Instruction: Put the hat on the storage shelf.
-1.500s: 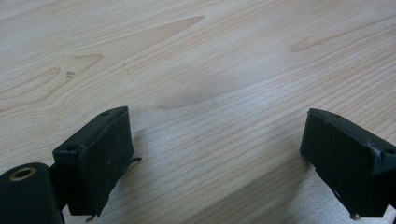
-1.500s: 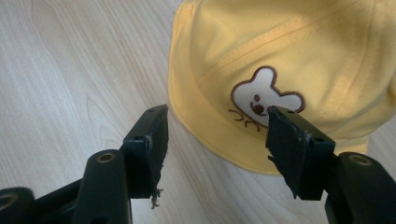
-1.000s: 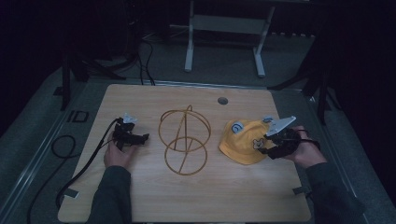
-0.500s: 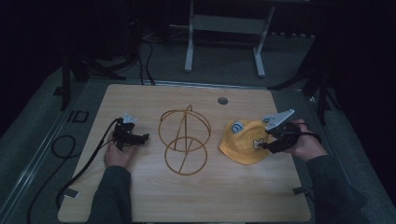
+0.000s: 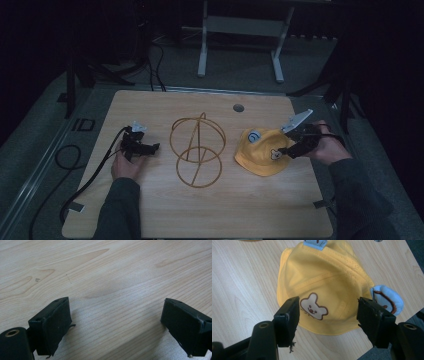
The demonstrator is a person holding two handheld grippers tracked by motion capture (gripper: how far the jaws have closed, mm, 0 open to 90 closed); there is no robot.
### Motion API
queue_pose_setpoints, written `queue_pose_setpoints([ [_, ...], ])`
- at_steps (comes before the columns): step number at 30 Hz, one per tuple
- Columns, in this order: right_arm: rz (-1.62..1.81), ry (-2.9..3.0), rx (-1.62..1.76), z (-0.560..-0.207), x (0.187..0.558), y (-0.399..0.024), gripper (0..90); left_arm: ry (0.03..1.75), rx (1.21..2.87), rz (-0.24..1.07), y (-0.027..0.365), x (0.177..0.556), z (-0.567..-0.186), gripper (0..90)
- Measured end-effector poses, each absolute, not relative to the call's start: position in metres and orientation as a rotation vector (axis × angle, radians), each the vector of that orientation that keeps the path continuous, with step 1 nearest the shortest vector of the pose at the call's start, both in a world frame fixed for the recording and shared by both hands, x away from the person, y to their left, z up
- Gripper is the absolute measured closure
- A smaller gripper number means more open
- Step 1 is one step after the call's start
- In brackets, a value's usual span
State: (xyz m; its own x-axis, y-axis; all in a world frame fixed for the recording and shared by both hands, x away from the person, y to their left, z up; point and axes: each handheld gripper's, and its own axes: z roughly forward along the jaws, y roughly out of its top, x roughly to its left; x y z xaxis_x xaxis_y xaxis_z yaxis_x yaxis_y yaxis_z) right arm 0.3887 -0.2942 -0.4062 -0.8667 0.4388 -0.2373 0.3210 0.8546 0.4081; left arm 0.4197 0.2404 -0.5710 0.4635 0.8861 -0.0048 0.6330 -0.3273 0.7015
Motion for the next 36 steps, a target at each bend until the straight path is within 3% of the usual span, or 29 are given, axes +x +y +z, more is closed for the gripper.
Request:
queue_pose_setpoints([
  [16,0.454,2.692,0.56,-0.398,0.405,-0.283,22.8,1.258,2.073,0.51,0.24,0.42,-0.571,9.2],
  [36,0.269,2.774,0.5,-0.419,0.438,-0.251,25.6,1.258,2.073,0.51,0.24,0.42,-0.571,9.1],
])
